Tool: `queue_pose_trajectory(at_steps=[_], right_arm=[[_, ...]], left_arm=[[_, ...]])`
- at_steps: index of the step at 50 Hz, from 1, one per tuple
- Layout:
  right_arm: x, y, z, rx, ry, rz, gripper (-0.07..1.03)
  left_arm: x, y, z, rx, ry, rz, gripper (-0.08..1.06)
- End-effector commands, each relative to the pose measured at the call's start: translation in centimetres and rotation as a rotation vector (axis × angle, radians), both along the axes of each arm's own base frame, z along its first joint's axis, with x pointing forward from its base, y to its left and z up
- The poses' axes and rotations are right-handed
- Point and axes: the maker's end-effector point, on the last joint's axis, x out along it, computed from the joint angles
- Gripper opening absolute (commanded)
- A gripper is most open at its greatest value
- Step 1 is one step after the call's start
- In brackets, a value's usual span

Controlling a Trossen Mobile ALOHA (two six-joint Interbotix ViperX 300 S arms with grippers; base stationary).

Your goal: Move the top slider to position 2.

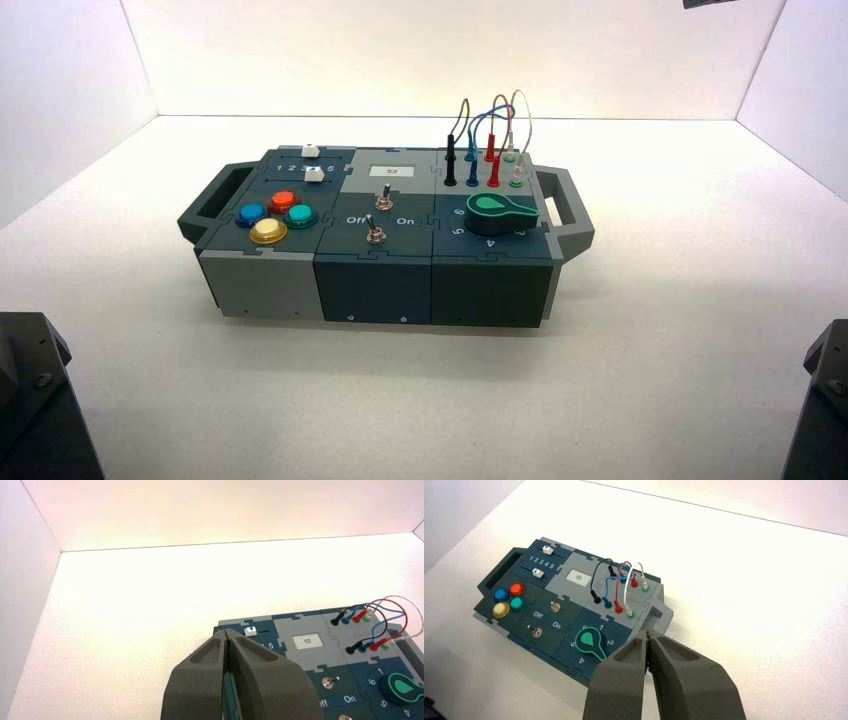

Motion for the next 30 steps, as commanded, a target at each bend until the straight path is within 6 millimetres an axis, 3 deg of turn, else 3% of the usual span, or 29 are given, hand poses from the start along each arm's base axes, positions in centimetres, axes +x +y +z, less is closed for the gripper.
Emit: queue_pose_trajectory(at_steps=[1, 19, 30], right_arm=[[0.3, 0.2, 0.6, 0.009, -0.014, 0.001, -0.02], [0.3, 0.2, 0.5, 0.006, -0.009, 0.001, -0.02], [0.4, 0.2, 0.5, 0.005, -0.006, 0.0, -0.02]], left_arm=[[0.3, -0.2, 0.5, 0.003, -0.016, -0.009, -0.03], [0.4, -0.3, 0.4, 0.0, -0.003, -0.012, -0.03], [0.7, -2.3, -2.1, 0.035, 0.162, -0.094, -0.03]])
